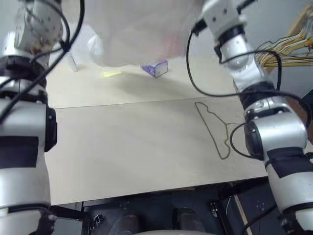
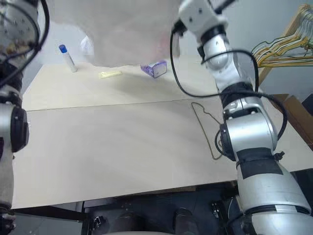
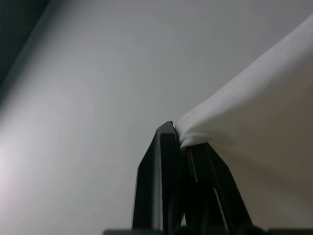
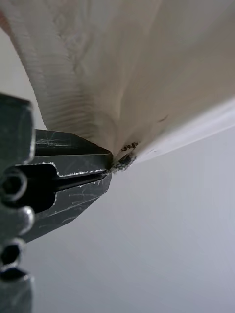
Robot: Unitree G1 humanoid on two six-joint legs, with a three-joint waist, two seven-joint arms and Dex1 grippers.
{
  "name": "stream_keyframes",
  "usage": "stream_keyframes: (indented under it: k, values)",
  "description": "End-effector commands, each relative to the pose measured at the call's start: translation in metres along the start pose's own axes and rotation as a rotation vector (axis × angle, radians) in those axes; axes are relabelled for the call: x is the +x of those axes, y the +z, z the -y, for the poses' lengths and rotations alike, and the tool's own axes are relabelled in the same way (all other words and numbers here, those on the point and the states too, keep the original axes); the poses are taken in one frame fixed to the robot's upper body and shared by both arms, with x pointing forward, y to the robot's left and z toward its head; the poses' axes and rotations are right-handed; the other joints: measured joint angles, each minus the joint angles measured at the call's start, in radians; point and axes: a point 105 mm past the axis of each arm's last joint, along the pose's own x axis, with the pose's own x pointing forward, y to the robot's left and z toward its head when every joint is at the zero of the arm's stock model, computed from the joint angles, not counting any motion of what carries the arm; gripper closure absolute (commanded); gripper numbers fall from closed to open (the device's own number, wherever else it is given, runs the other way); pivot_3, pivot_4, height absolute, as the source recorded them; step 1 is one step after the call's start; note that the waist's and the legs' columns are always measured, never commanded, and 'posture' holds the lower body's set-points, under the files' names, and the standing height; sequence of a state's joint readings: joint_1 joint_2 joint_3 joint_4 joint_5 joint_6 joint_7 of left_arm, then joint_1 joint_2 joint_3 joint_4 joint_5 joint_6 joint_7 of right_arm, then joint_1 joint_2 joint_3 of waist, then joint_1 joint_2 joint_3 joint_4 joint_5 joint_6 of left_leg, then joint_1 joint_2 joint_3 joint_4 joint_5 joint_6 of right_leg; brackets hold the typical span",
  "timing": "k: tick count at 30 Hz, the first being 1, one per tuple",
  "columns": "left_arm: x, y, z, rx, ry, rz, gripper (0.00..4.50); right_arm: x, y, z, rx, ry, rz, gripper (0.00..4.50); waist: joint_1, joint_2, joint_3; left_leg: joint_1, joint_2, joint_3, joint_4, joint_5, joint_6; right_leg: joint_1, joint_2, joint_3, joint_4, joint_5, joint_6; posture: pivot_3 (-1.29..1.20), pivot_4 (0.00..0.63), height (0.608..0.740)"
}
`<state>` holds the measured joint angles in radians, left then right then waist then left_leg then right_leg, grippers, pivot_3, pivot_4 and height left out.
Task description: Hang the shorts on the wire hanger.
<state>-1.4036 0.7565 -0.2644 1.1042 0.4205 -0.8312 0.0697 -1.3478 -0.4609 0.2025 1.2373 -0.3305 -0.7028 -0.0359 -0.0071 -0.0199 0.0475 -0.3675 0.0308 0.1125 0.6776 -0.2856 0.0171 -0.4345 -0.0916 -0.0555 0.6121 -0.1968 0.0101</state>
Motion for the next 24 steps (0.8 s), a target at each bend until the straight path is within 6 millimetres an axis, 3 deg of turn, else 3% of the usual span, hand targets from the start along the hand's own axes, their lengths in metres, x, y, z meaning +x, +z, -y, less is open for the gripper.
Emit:
stream_keyframes:
  k: [1,4,9,11,15,18,24]
  values:
    - [-0.027,0.013,0.022,-0.12,-0.173,0.116,4.5,-0.019,-0.004,-0.016,0.009,0.168,0.06,4.46,-0.005,0.0,0.0,0.0,0.001,0.0,0.002,0.0,0.0,0.0,0.0,0.0,0.001,0.0,0.0,0.13,0.0,0.74]
    - [-0.079,0.014,0.063,-0.241,-0.452,0.115,4.5,-0.051,-0.016,-0.053,0.04,0.392,0.073,4.46,-0.017,0.0,0.0,0.0,0.001,0.001,0.003,0.002,0.001,-0.002,0.0,0.003,0.005,0.003,-0.001,0.13,0.0,0.74]
    - [-0.167,0.026,0.103,-0.411,-0.87,0.01,4.5,-0.107,-0.026,-0.105,0.122,0.699,0.103,4.46,-0.041,0.0,0.0,-0.002,0.002,0.002,0.006,0.002,0.002,-0.006,0.001,0.008,0.011,0.003,-0.002,0.14,0.0,0.74]
    - [-0.18,0.031,0.105,-0.448,-0.926,-0.016,4.5,-0.117,-0.025,-0.112,0.135,0.745,0.118,4.46,-0.034,0.0,0.0,-0.001,0.002,0.001,0.006,0.002,0.002,-0.006,0.001,0.009,0.011,0.003,-0.002,0.15,0.0,0.74]
    - [-0.228,0.049,0.11,-0.531,-1.205,-0.072,4.5,-0.155,-0.028,-0.128,0.076,0.895,0.159,4.46,-0.012,0.0,0.0,0.0,0.003,0.001,0.008,0.0,0.006,-0.005,0.0,0.009,0.014,0.003,-0.002,0.16,0.014,0.74]
    - [-0.246,0.06,0.109,-0.548,-1.333,-0.073,4.5,-0.175,-0.029,-0.132,-0.005,0.968,0.202,4.46,0.008,0.0,0.0,0.006,0.003,0.002,0.008,-0.005,0.014,-0.003,0.0,0.012,0.014,0.003,-0.002,0.16,0.022,0.74]
    - [-0.286,0.09,0.105,-0.598,-1.628,-0.016,4.5,-0.207,-0.029,-0.129,-0.113,1.064,0.276,4.46,0.019,0.0,0.0,0.013,0.003,0.005,0.008,-0.005,0.014,0.0,0.0,0.015,0.015,0.001,-0.004,0.15,0.028,0.74]
